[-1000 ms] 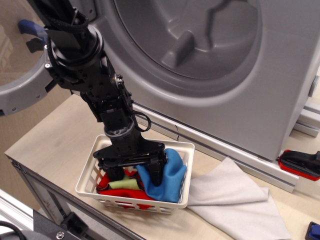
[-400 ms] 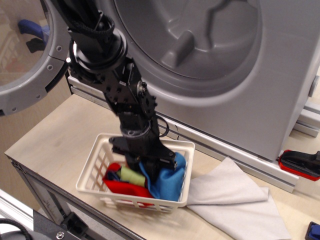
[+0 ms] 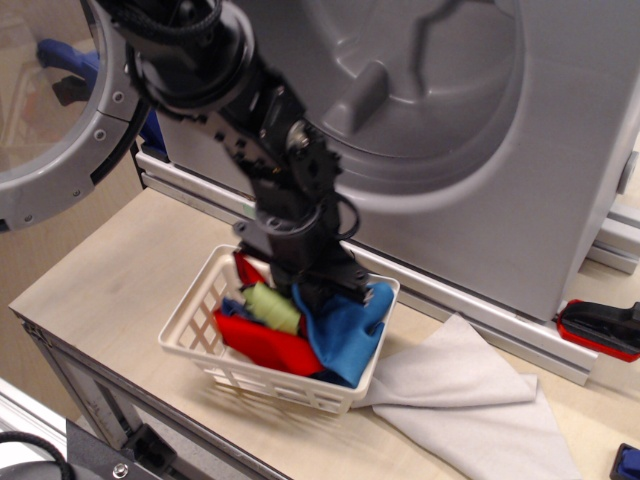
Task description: Put clothes in laundry machine
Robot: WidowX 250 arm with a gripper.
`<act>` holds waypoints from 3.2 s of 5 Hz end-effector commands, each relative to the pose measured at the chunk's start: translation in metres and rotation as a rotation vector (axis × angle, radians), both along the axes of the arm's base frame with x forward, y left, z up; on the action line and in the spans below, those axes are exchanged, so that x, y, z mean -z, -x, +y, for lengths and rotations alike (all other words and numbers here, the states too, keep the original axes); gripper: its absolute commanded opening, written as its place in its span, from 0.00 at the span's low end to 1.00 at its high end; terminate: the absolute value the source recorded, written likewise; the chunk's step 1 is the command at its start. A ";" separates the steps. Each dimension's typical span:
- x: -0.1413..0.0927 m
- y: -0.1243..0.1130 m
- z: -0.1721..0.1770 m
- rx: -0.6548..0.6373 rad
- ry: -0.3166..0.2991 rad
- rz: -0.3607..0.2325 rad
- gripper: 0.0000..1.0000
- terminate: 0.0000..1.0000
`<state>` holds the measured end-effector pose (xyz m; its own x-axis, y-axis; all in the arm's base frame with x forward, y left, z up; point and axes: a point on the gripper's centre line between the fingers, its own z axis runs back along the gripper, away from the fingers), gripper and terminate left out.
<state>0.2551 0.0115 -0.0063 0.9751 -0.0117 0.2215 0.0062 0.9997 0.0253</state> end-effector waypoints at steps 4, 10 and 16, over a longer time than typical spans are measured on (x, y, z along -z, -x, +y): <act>-0.136 -0.041 0.017 0.004 0.200 -0.320 0.00 0.00; -0.112 -0.165 0.001 -0.143 0.094 -0.549 0.00 0.00; -0.109 -0.050 0.020 0.038 0.102 -0.384 1.00 0.00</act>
<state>0.3092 0.0290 0.0861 0.8503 0.0048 0.5263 0.0489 0.9949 -0.0880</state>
